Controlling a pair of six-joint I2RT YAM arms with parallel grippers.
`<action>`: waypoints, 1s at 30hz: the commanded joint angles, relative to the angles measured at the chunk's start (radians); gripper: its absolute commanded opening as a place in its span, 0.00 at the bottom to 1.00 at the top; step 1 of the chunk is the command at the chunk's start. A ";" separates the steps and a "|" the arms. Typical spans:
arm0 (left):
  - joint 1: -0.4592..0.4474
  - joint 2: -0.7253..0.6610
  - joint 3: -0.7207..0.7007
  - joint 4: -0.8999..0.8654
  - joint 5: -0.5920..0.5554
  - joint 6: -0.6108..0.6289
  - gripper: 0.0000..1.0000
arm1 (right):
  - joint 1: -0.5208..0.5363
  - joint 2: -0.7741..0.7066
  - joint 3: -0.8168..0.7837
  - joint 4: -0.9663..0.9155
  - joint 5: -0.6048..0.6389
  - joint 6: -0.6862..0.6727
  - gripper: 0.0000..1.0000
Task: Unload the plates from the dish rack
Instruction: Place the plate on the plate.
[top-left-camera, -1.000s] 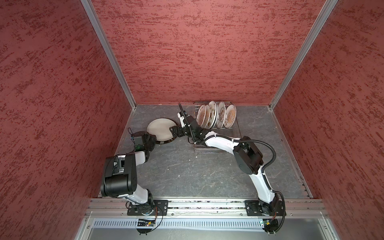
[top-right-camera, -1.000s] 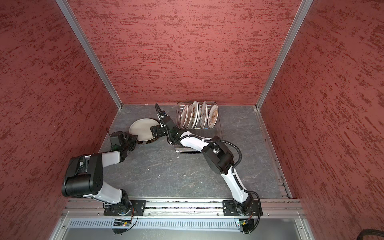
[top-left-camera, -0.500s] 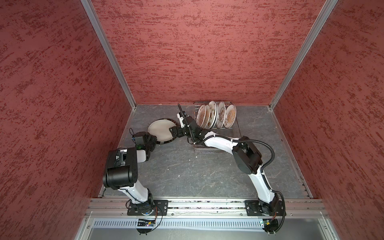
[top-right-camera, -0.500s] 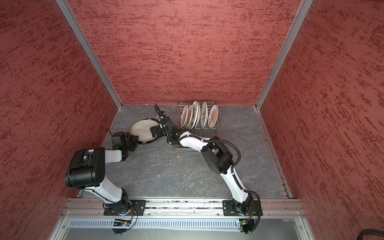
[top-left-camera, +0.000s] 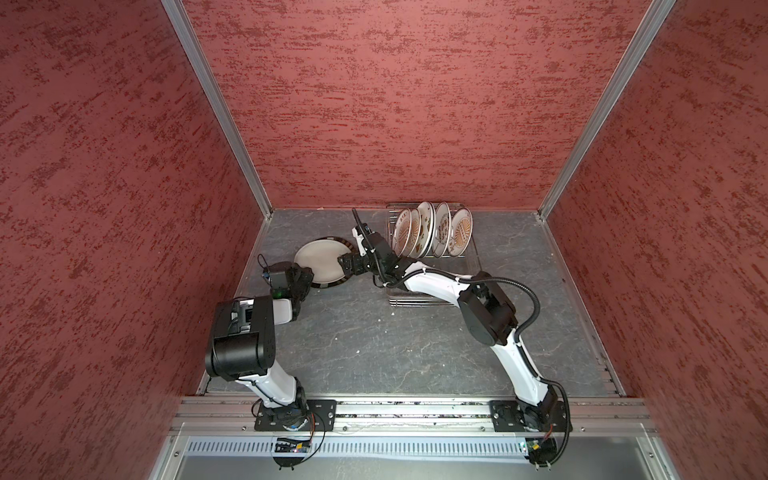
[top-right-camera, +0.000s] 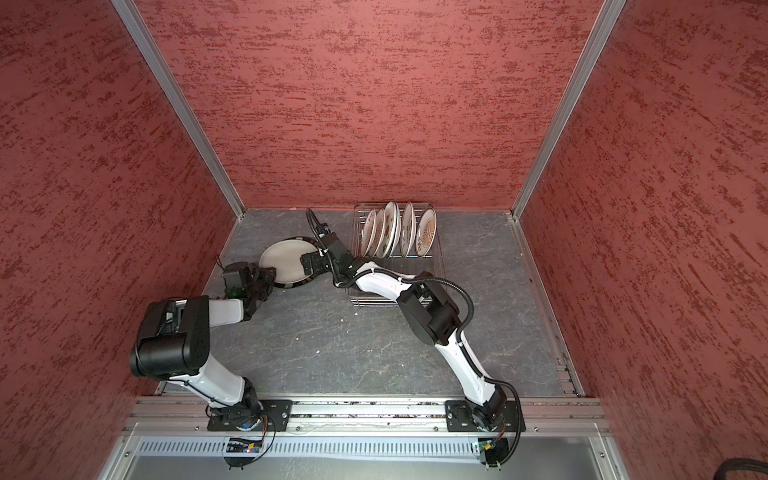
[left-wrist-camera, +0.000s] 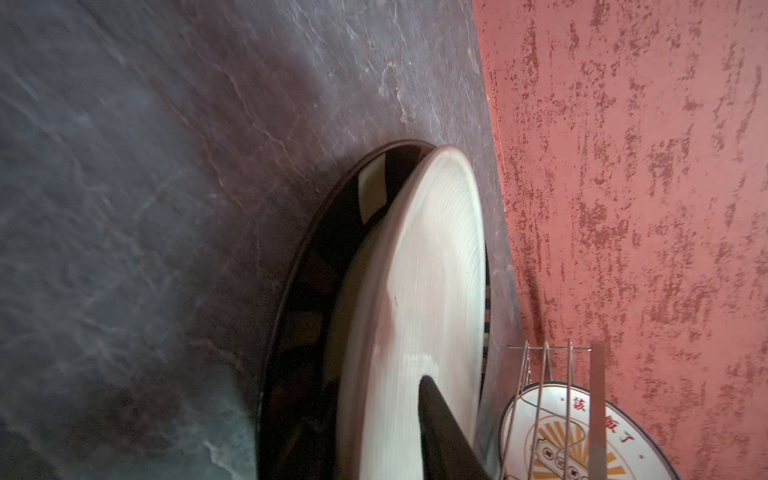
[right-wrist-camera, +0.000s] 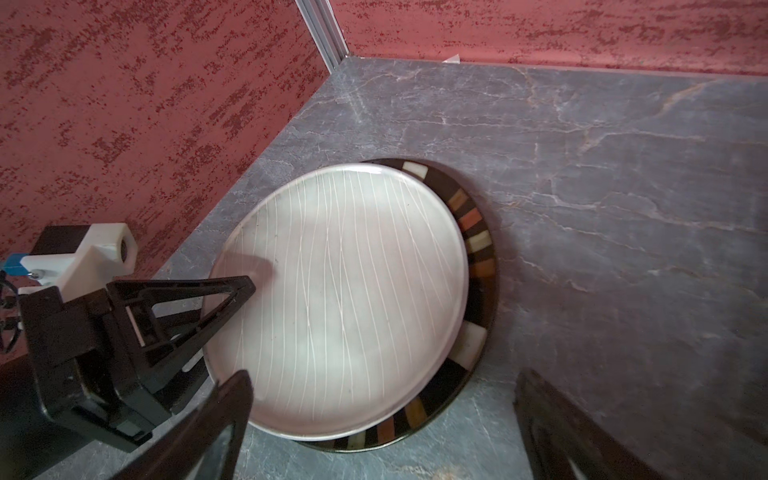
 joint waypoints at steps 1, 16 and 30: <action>0.005 -0.031 0.025 0.034 -0.006 0.029 0.35 | 0.001 0.033 0.062 -0.009 0.027 -0.020 0.99; 0.001 -0.036 0.081 -0.089 -0.054 0.090 0.52 | 0.002 0.023 0.056 -0.023 0.039 -0.025 0.99; -0.020 0.001 0.127 -0.117 -0.114 0.125 0.60 | 0.002 0.018 0.033 -0.006 0.045 -0.028 0.99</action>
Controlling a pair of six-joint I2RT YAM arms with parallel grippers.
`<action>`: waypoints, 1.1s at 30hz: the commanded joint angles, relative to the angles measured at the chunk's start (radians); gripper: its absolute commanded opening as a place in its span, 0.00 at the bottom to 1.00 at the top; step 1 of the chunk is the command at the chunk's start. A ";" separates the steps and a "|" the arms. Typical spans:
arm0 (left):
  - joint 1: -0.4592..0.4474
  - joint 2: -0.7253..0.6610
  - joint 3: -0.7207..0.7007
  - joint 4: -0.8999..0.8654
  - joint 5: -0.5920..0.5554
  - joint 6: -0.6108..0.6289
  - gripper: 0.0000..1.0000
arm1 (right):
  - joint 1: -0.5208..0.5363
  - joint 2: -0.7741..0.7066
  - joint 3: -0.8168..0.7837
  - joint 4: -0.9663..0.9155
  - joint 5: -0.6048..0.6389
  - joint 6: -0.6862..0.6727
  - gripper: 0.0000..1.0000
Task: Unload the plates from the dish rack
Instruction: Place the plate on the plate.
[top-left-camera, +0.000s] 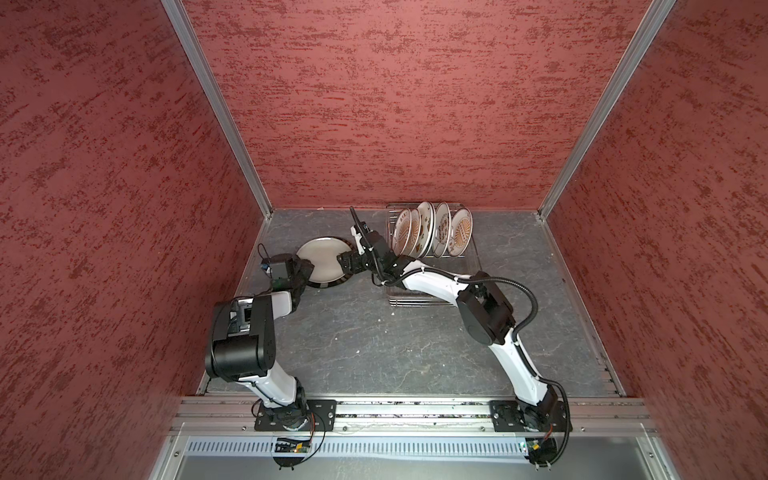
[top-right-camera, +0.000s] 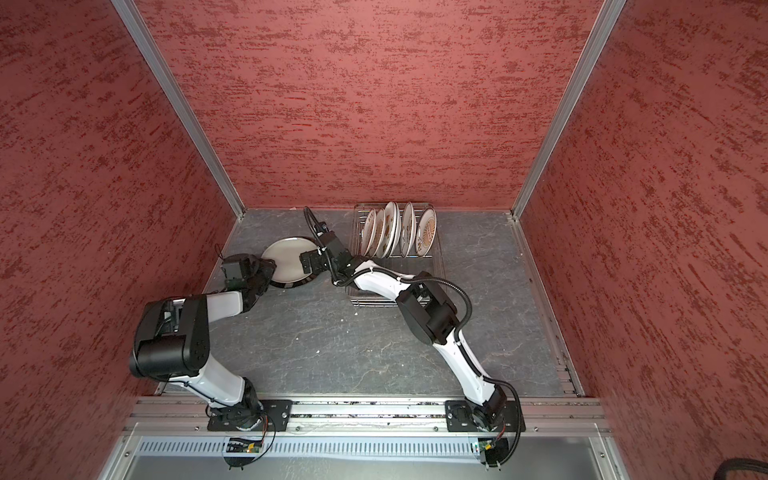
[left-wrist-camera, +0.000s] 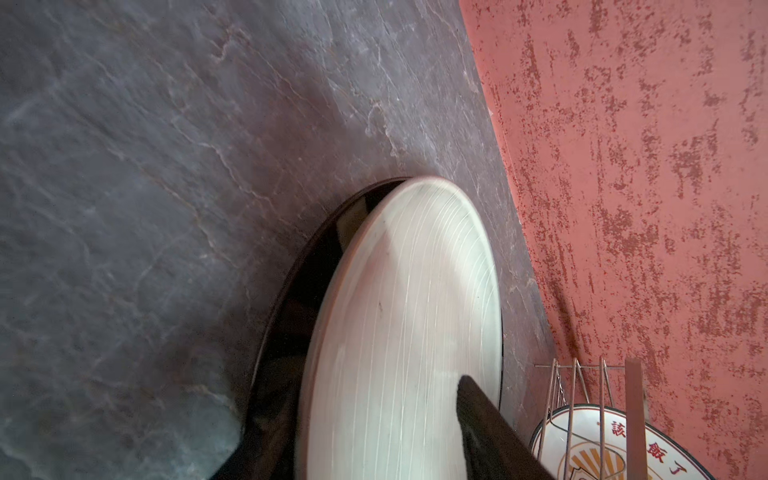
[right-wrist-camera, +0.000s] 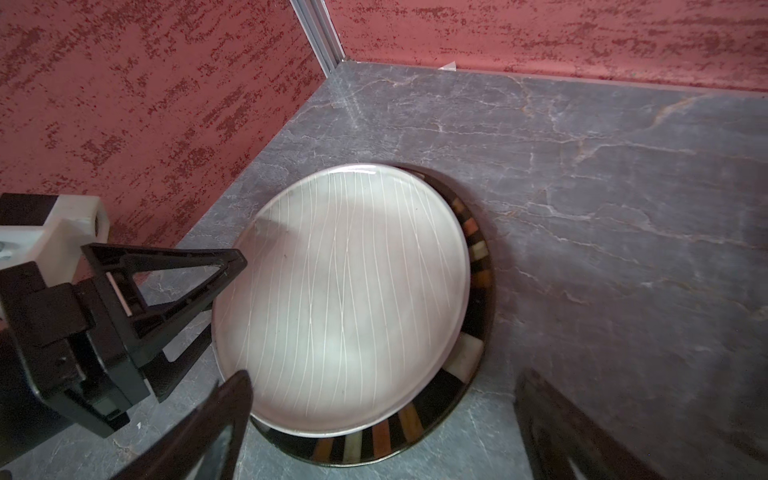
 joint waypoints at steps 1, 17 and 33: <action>-0.010 0.000 0.033 0.002 -0.040 0.035 0.60 | 0.002 -0.004 -0.011 0.019 0.028 -0.013 0.99; -0.021 0.020 0.044 -0.008 -0.108 0.041 0.69 | 0.002 -0.010 -0.020 0.032 0.034 -0.025 0.99; 0.008 -0.032 0.040 -0.035 -0.110 0.064 0.99 | 0.010 -0.093 -0.073 0.018 -0.010 -0.110 0.99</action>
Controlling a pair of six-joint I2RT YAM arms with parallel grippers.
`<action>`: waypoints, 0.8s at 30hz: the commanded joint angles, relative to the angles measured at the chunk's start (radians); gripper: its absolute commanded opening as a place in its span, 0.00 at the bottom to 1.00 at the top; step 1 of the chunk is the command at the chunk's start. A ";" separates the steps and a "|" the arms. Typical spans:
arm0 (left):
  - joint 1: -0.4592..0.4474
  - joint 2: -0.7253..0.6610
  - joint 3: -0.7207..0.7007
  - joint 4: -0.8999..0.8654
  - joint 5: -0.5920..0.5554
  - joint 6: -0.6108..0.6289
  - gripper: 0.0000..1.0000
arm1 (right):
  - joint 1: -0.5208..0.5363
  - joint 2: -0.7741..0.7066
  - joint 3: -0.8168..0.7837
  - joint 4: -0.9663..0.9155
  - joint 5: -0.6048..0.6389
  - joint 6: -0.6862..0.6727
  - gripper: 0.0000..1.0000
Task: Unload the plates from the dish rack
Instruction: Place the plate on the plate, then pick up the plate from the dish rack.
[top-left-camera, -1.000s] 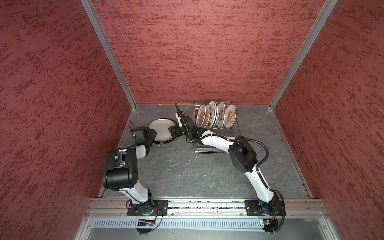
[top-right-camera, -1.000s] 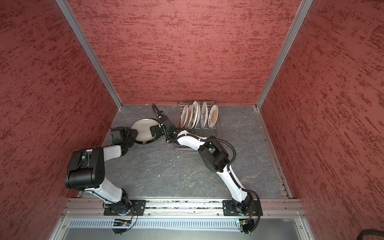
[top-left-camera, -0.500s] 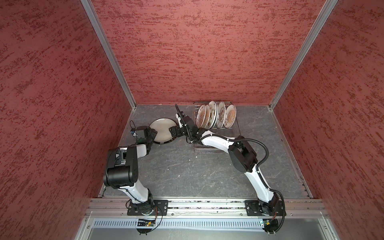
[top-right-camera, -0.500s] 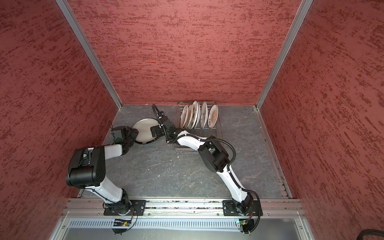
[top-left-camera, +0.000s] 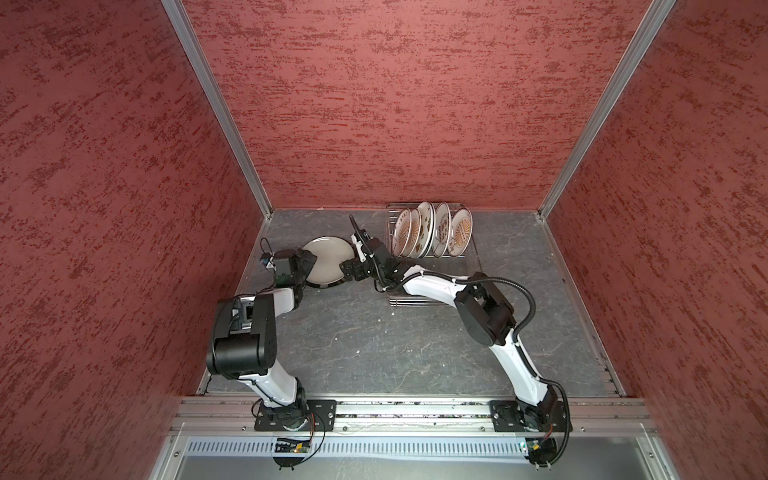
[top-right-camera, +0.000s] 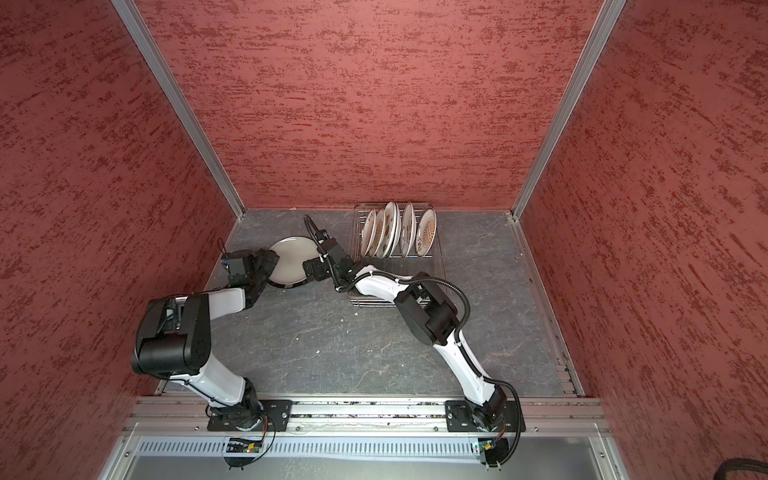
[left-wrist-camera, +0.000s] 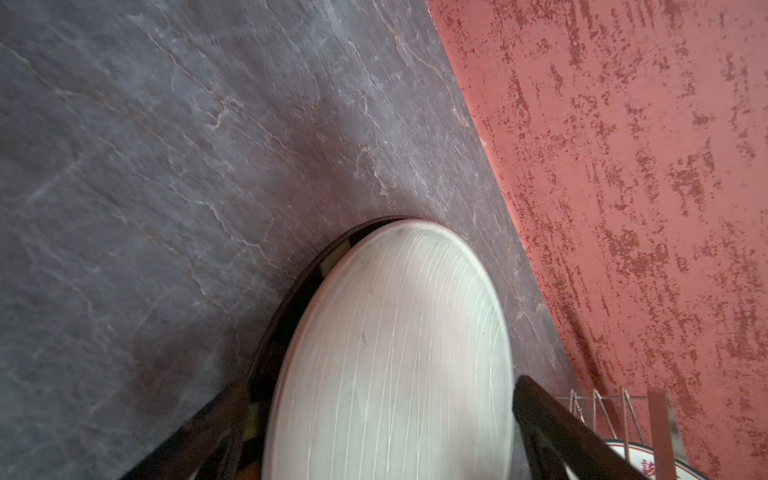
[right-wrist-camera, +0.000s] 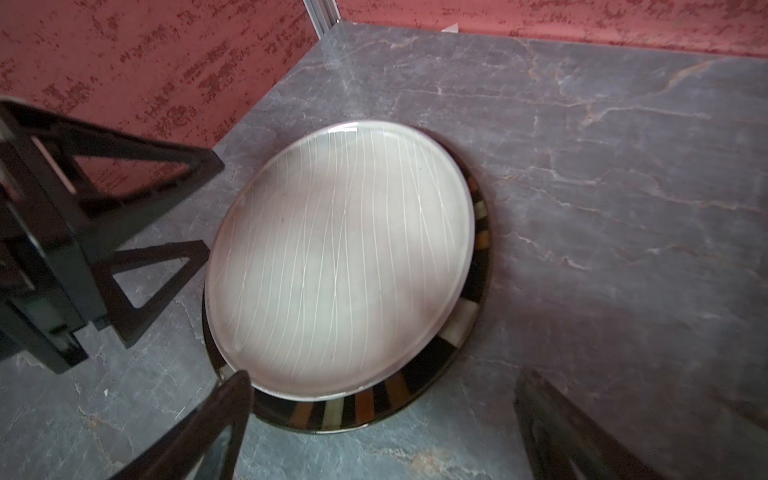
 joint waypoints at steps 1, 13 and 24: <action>0.030 -0.046 -0.008 -0.007 0.016 0.016 0.99 | 0.010 -0.091 0.010 -0.016 0.018 -0.067 0.99; 0.026 -0.276 -0.087 -0.026 0.018 0.026 0.99 | 0.023 -0.265 -0.089 0.000 0.079 -0.151 0.99; -0.192 -0.620 -0.142 -0.091 0.111 0.167 0.99 | 0.024 -0.528 -0.302 0.012 0.305 -0.100 0.99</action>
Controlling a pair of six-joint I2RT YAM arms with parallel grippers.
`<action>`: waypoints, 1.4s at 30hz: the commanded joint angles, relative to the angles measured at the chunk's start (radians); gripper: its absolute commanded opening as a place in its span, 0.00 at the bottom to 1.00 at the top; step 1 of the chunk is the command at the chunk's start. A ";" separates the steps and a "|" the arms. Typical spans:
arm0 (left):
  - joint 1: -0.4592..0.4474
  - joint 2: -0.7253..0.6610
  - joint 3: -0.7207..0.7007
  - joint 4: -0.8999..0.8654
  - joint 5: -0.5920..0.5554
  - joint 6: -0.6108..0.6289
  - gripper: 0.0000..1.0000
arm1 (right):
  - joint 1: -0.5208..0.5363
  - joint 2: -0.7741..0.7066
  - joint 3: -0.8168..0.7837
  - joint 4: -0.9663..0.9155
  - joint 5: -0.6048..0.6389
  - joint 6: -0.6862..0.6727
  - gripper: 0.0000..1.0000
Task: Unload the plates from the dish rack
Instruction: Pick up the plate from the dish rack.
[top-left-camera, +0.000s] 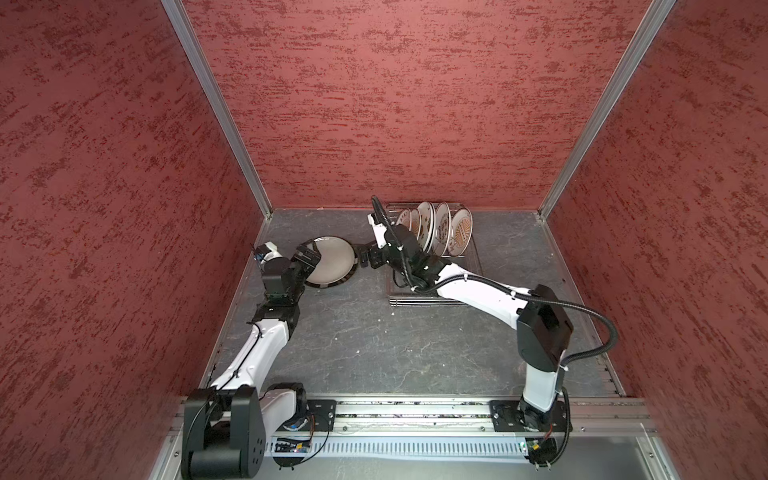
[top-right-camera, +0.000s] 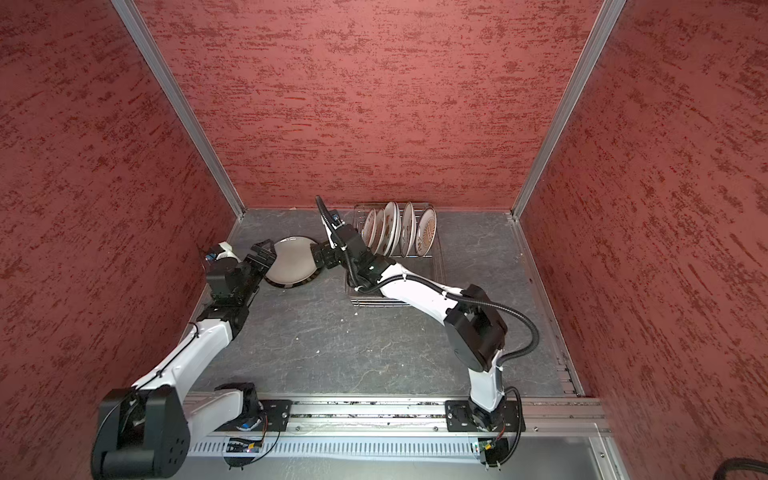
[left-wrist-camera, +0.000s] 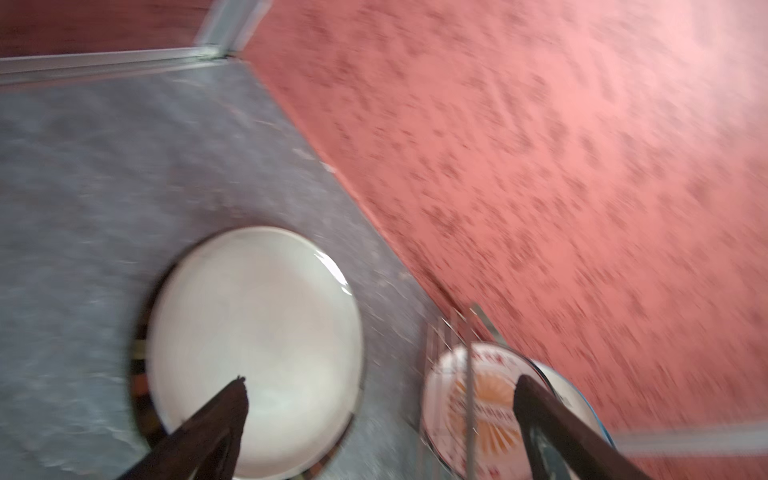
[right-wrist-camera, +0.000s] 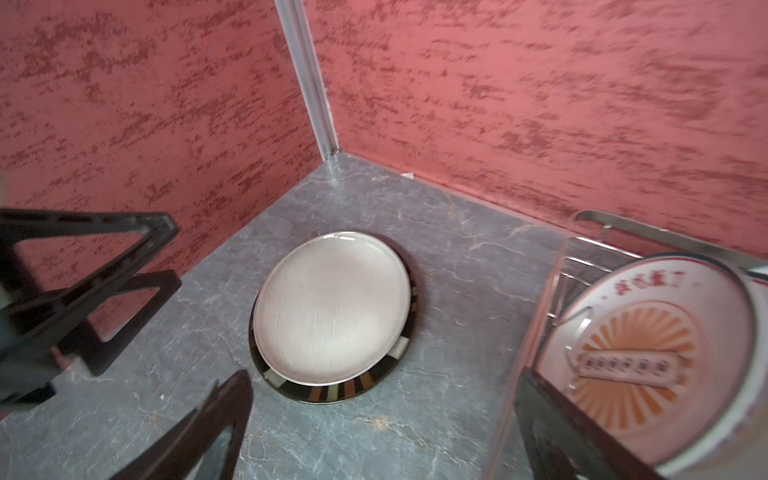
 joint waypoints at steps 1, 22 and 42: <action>-0.077 -0.066 -0.006 -0.014 0.080 0.075 0.99 | 0.005 -0.087 -0.049 0.004 0.135 0.031 0.99; -0.564 -0.054 -0.103 0.329 0.018 0.063 0.99 | -0.244 -0.080 0.046 -0.183 0.169 0.132 0.63; -0.629 0.105 -0.057 0.413 0.083 0.006 0.99 | -0.293 0.166 0.335 -0.380 0.309 0.140 0.30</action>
